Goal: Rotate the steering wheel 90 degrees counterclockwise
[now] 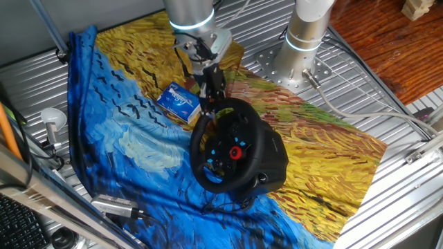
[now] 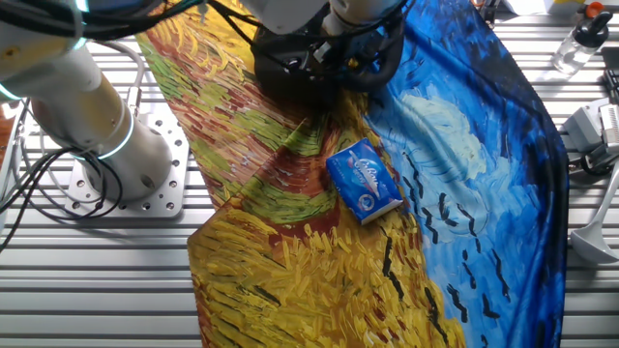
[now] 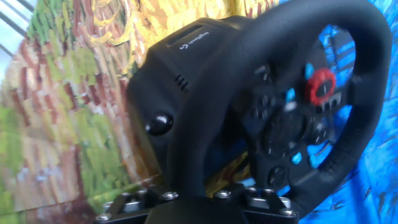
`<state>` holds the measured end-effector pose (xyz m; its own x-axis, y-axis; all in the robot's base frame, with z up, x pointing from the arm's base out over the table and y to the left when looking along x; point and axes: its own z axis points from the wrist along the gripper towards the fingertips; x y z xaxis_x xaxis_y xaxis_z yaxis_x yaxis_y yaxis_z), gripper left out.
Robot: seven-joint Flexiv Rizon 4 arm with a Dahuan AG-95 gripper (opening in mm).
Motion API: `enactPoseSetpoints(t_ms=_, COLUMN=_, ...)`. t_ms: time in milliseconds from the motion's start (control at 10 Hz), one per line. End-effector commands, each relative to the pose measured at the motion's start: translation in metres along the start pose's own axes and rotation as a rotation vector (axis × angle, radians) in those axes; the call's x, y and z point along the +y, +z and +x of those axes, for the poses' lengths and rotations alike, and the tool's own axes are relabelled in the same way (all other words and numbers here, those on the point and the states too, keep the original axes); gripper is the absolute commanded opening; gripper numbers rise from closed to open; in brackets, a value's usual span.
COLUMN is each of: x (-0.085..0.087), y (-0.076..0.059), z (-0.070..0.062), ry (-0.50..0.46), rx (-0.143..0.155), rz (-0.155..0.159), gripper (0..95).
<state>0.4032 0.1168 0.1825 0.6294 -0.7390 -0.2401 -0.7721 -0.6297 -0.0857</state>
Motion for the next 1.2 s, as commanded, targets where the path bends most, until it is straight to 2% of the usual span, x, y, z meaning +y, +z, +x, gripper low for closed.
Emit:
enactPoseSetpoints(t_ms=100, x=0.003, y=-0.013, z=0.001, ry=0.024, rx=-0.005, rz=-0.010, gripper=57.0)
enactPoseSetpoints(t_ms=200, x=0.004, y=-0.023, z=0.002, ry=0.063, rx=-0.015, rz=-0.019, gripper=57.0)
enactPoseSetpoints(t_ms=400, x=0.000, y=-0.055, z=0.004, ry=0.249, rx=-0.037, rz=-0.077, gripper=57.0)
enactPoseSetpoints(t_ms=500, x=-0.003, y=-0.079, z=0.006, ry=0.460, rx=-0.040, rz=-0.120, gripper=38.0)
enactPoseSetpoints(t_ms=700, x=-0.006, y=-0.124, z=0.002, ry=1.044, rx=0.026, rz=-0.154, gripper=0.0)
enactPoseSetpoints(t_ms=800, x=-0.012, y=-0.137, z=-0.005, ry=1.246, rx=0.059, rz=-0.165, gripper=0.0)
enactPoseSetpoints(t_ms=900, x=-0.015, y=-0.141, z=-0.016, ry=1.431, rx=0.077, rz=-0.169, gripper=0.0)
enactPoseSetpoints(t_ms=1000, x=-0.016, y=-0.143, z=-0.028, ry=1.599, rx=0.110, rz=-0.183, gripper=0.0)
enactPoseSetpoints(t_ms=1100, x=-0.014, y=-0.144, z=-0.036, ry=1.691, rx=0.201, rz=-0.177, gripper=0.0)
enactPoseSetpoints(t_ms=1200, x=-0.007, y=-0.148, z=-0.041, ry=1.719, rx=0.366, rz=-0.151, gripper=0.0)
